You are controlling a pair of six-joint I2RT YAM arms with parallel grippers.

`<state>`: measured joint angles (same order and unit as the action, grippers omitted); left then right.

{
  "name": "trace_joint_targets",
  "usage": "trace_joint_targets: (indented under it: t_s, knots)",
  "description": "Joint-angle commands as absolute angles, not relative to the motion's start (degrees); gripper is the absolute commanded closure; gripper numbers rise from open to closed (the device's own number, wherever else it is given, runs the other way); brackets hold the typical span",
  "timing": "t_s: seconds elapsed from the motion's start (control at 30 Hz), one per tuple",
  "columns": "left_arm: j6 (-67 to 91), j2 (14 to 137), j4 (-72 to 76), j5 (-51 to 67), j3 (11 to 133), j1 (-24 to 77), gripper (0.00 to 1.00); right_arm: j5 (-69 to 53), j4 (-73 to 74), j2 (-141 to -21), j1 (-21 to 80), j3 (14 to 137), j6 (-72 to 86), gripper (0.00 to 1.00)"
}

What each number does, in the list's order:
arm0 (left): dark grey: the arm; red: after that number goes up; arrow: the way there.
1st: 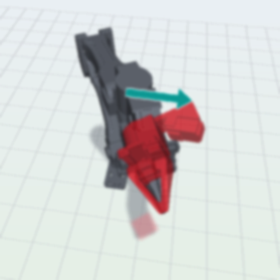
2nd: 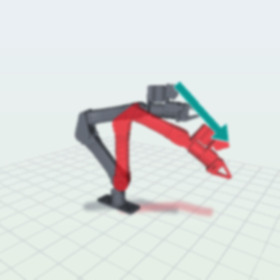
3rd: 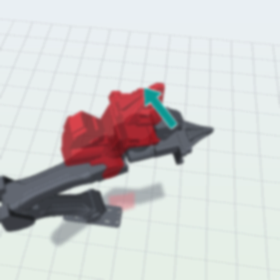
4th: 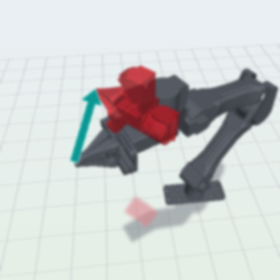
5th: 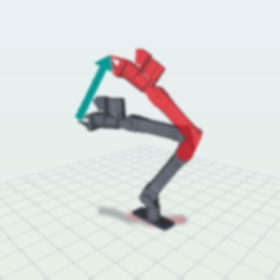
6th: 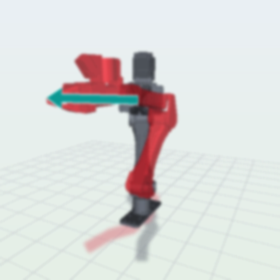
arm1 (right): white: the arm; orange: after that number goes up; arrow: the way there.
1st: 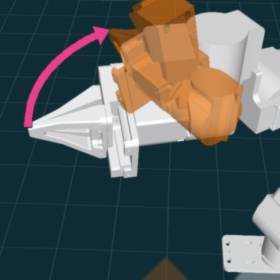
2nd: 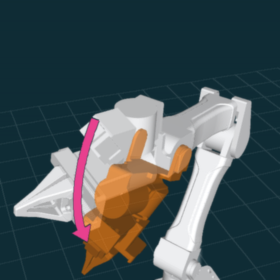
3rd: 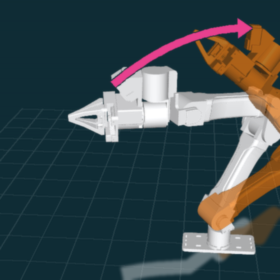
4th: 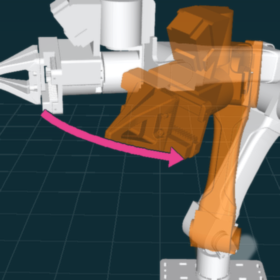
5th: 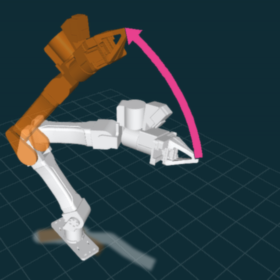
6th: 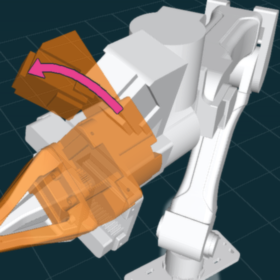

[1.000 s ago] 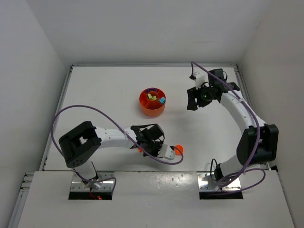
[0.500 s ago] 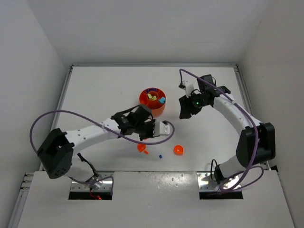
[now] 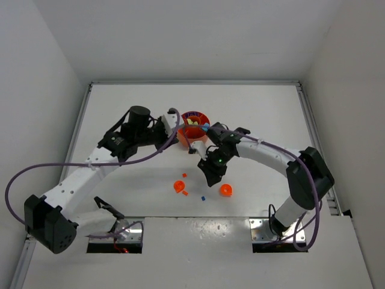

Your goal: Sort the legos into containers by color

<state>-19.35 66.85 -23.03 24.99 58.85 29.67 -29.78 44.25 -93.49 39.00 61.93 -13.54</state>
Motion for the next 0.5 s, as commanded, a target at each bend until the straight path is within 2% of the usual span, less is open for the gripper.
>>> trace_joint_targets:
  t_s: [0.0, 0.1, 0.3, 0.47]
  knots:
    - [-14.51, 63.29, -20.74, 27.51, 60.55, 26.56, 0.96, -26.46, 41.32, -93.86, 43.14, 60.21, -14.59, 0.63]
    - [-13.80, 62.76, -20.74, 28.83, 61.08, 24.79, 0.96, -23.12, 40.08, -95.09, 47.98, 59.60, -14.59, 0.63]
    - [-12.04, 62.23, -20.74, 32.16, 61.08, 20.75, 0.96, -15.13, 36.92, -98.17, 54.75, 59.59, -17.14, 0.52]
    - [-11.43, 62.23, -20.74, 34.97, 61.08, 18.72, 0.96, -11.69, 34.63, -99.40, 56.87, 60.29, -21.00, 0.50]
